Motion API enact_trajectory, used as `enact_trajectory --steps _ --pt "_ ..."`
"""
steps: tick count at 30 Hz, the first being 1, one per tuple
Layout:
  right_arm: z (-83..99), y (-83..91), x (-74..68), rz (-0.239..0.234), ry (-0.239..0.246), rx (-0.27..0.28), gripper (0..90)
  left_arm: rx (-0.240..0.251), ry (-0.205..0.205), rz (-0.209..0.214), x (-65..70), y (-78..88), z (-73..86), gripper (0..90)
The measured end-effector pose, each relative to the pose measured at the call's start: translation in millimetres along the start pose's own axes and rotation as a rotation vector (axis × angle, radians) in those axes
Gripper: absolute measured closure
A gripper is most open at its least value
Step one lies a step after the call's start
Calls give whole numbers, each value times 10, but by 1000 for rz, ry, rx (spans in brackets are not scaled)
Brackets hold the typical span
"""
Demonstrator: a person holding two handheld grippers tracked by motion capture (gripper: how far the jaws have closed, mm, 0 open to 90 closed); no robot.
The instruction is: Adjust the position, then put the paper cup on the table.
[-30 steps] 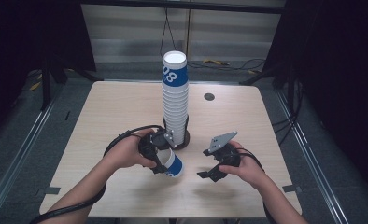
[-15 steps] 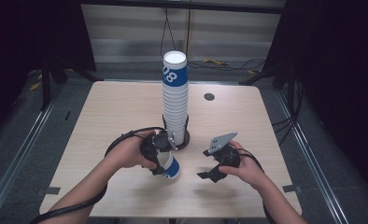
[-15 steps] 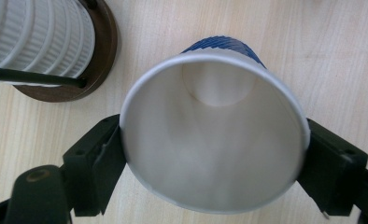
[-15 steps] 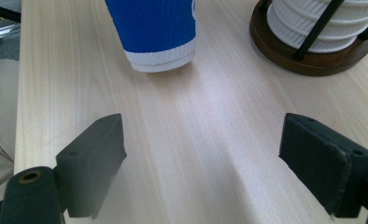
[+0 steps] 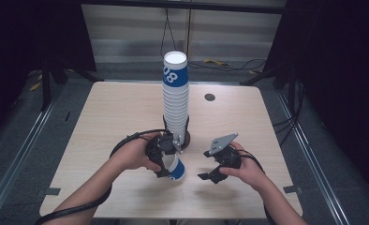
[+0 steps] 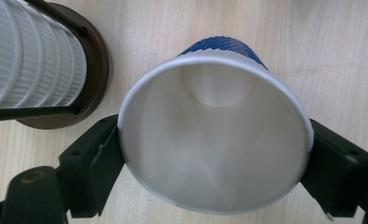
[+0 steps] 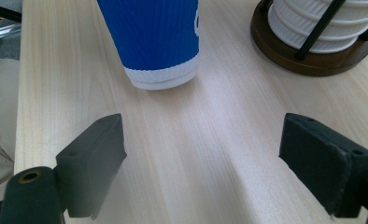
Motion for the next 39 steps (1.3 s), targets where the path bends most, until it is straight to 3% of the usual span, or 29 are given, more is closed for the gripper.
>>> enact_trajectory --steps 14,26,29,39 --pt "21 -3 4 5 1 -4 137 21 -48 14 21 -14 -89 146" --pt "30 -4 5 4 2 -1 136 86 -49 29 46 -50 -151 143" --pt "36 -6 1 5 2 -3 136 97 -70 27 39 -60 -165 144" --pt "57 18 4 11 -3 -2 137 135 -51 37 45 -81 -174 143"
Point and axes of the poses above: each handheld gripper's, and its own axes: y roughly backward along the jaws, z roughly out of its underside, x roughly to its right, the point moved 5 cm from there along -y, roughly forward along the jaws, and after that the axes turned 2 degrees about y, right-handed, at the moved point
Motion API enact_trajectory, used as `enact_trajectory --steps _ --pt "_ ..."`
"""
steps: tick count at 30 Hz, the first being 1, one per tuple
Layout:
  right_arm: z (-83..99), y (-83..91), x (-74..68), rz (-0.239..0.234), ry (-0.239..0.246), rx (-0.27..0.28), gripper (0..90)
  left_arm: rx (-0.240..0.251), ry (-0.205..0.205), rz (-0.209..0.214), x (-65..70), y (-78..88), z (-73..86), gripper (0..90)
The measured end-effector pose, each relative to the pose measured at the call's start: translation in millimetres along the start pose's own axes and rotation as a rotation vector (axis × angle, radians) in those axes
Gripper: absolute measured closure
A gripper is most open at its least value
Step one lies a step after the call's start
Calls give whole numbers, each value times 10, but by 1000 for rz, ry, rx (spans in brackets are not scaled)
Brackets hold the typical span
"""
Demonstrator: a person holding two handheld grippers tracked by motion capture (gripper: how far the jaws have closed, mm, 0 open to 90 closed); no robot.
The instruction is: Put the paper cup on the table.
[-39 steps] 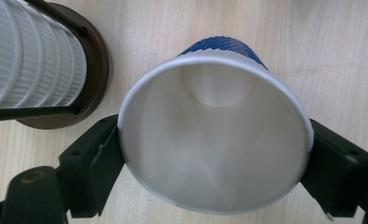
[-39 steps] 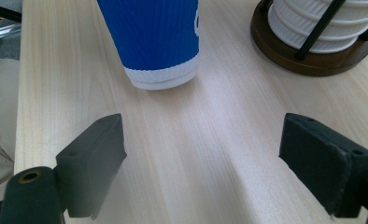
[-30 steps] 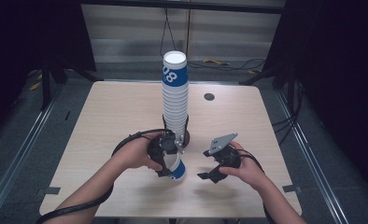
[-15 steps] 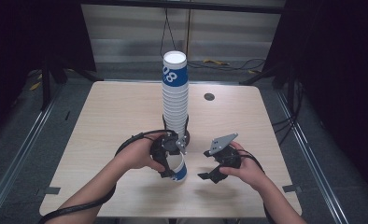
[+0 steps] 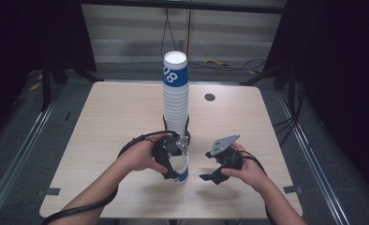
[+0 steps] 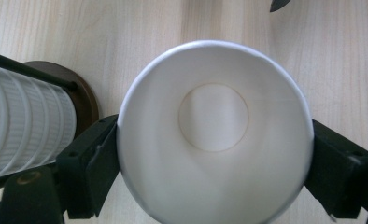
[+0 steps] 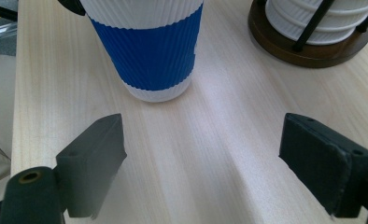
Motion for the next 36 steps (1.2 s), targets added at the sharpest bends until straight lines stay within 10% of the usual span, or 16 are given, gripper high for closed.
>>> enact_trajectory --steps 36 --pt "162 60 -26 18 -38 22 137 212 165 52 21 -67 594 131"
Point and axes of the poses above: each handheld gripper's, and its own axes: y roughly backward along the jaws, z roughly out of its underside, x roughly to its right, the point moved 5 cm from there along -y, roughly forward along the jaws, and after that the axes turned 2 degrees about y, right-handed, at the moved point
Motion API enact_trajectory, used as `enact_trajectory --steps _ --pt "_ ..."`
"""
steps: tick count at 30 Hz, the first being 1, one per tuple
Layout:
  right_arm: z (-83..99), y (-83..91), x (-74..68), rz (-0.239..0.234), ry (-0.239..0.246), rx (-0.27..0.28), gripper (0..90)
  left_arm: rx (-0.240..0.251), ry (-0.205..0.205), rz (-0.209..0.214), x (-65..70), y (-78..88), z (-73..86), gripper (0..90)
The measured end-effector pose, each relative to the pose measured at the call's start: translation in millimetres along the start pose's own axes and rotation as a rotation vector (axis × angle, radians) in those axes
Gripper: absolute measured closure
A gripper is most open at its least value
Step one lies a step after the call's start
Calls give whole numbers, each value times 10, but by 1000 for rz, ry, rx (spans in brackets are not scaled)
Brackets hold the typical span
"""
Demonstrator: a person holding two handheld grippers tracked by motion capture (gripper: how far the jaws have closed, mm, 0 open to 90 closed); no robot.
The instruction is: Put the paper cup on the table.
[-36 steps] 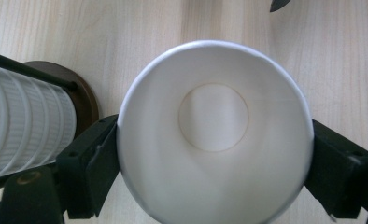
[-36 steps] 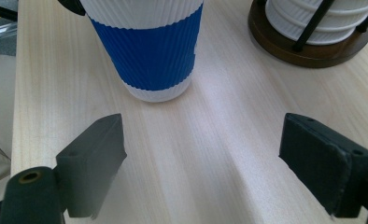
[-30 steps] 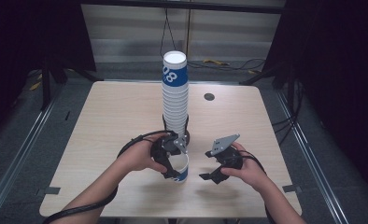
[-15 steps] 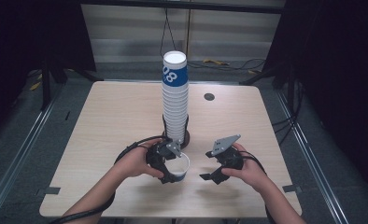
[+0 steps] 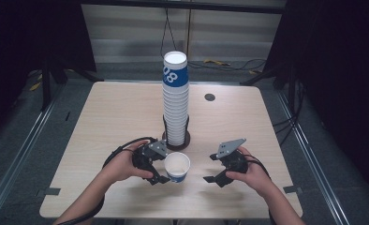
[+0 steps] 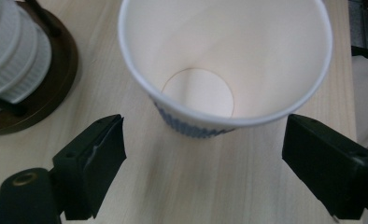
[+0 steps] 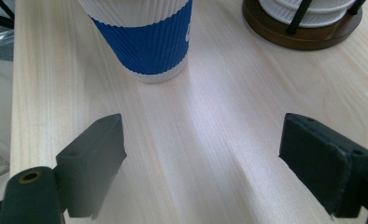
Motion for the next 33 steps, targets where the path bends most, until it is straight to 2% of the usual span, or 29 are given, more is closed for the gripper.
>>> enact_trajectory --steps 7,11,15,16,19,20,24,28,29,33 --pt "70 45 -1 11 -19 15 136 6 24 -25 -34 76 138 132" --pt "144 48 -2 27 -25 6 137 6 31 -46 -58 94 221 132" --pt "213 33 -18 36 -33 5 136 38 63 -44 -63 106 287 133" --pt "234 30 -19 38 -32 2 136 29 52 -51 -82 116 308 133" --pt "289 30 -10 49 -33 -5 136 25 62 -63 -113 129 364 135" --pt "309 36 -4 50 -45 -1 136 32 79 -65 -112 126 379 136" --pt "362 65 22 59 -54 4 136 28 68 -71 -135 117 449 144" --pt "430 99 46 77 -65 3 136 27 99 -77 -148 102 530 147" --pt "449 104 49 79 -72 5 136 27 91 -76 -156 101 549 147" --pt "532 118 74 90 -89 5 136 18 109 -87 -174 104 631 148"
Point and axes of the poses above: each handheld gripper's, and its own axes: y roughly backward along the jaws, z roughly out of its underside, x roughly to its right, the point moved 5 cm from there along -y, roughly forward along the jaws, and after that the axes turned 2 degrees about y, right-handed, at the moved point
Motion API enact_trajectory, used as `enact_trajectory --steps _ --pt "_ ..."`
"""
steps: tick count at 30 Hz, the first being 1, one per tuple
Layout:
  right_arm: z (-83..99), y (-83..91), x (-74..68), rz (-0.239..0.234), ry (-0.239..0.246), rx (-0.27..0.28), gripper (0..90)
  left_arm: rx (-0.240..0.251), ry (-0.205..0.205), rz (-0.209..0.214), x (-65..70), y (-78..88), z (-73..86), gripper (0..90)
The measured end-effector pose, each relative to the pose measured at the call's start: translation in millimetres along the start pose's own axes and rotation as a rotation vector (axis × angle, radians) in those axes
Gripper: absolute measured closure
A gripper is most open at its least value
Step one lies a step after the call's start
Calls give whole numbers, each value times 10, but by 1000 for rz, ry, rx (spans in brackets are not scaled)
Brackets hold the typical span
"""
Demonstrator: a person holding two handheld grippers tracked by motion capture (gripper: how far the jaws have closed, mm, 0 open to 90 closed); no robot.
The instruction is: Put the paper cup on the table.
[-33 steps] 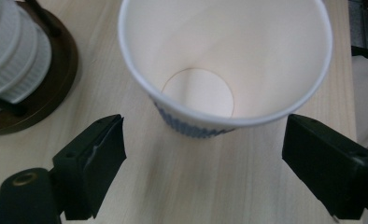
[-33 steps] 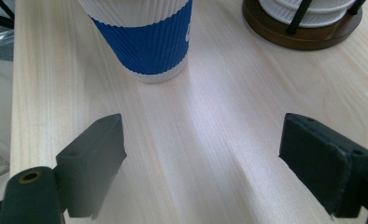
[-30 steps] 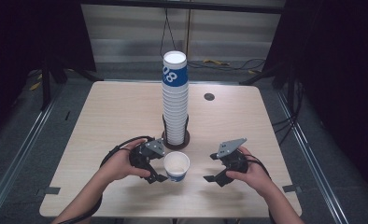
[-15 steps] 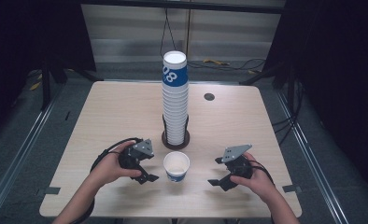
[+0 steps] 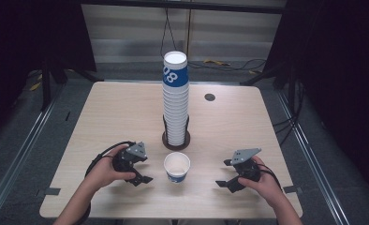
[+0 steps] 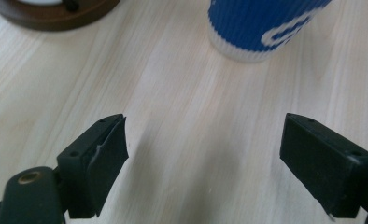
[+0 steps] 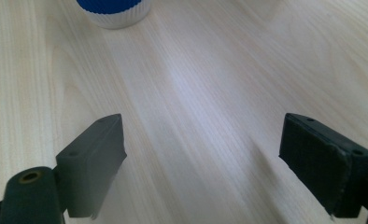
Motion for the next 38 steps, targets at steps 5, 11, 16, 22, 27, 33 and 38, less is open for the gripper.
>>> enact_trajectory --steps 5,11,16,22,27,33,38 --pt "69 7 38 11 -20 2 136 14 15 -17 -55 11 95 149" --pt "122 12 67 23 -28 -4 136 10 8 -34 -106 19 194 149" --pt "158 -5 82 32 -22 -12 136 -1 11 -54 -133 14 268 149" --pt "198 3 101 43 -22 -14 136 27 20 -87 -192 10 325 144" --pt "227 -1 134 58 -29 -2 133 48 20 -88 -193 2 344 129" --pt "234 -18 125 79 -19 7 120 59 19 -90 -189 -6 346 112" --pt "269 -11 138 81 -25 47 119 61 14 -85 -191 -3 355 106"
Point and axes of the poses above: each handheld gripper's, and its own axes: y roughly backward along the jaws, z roughly out of its underside, x roughly to its right, the point moved 5 cm from there along -y, roughly forward along the jaws, and after that the axes turned 2 degrees about y, right-handed, at the moved point
